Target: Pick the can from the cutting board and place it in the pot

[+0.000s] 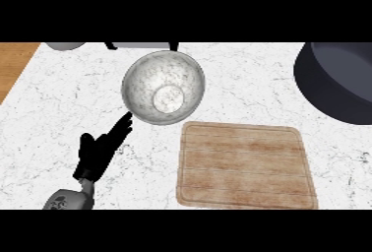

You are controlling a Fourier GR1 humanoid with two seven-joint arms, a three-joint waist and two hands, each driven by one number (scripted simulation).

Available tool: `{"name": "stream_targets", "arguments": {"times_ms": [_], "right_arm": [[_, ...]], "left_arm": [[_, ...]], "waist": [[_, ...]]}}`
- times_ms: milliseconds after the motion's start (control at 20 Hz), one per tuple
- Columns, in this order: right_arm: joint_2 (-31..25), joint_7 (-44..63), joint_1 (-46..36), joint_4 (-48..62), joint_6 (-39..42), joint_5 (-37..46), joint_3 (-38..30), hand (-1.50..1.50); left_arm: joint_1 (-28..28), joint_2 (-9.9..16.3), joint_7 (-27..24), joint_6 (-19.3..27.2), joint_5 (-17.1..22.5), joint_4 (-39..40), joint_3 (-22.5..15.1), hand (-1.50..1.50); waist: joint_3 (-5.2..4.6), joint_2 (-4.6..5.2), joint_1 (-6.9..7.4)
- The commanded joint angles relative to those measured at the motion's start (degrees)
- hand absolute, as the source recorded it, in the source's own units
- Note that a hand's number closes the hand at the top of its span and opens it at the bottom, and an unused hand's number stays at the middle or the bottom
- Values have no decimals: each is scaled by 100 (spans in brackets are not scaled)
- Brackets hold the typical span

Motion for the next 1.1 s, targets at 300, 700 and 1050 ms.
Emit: {"name": "stream_targets", "arguments": {"times_ms": [300, 700, 1050], "right_arm": [[-807, -439, -2028, 1879, -195, 1218, 334, 150], [-853, 511, -3502, 2106, -500, 2124, 949, 150], [-611, 1460, -4651, 2352, -555, 3023, 1639, 150]], "left_arm": [[52, 121, -3, -91, -11, -153, 147, 0], [32, -42, 170, -135, -58, -199, 57, 0], [-63, -27, 218, -109, -182, -238, 49, 0]], "waist": [[-23, -18, 59], [-33, -15, 40], [-34, 6, 110]]}}
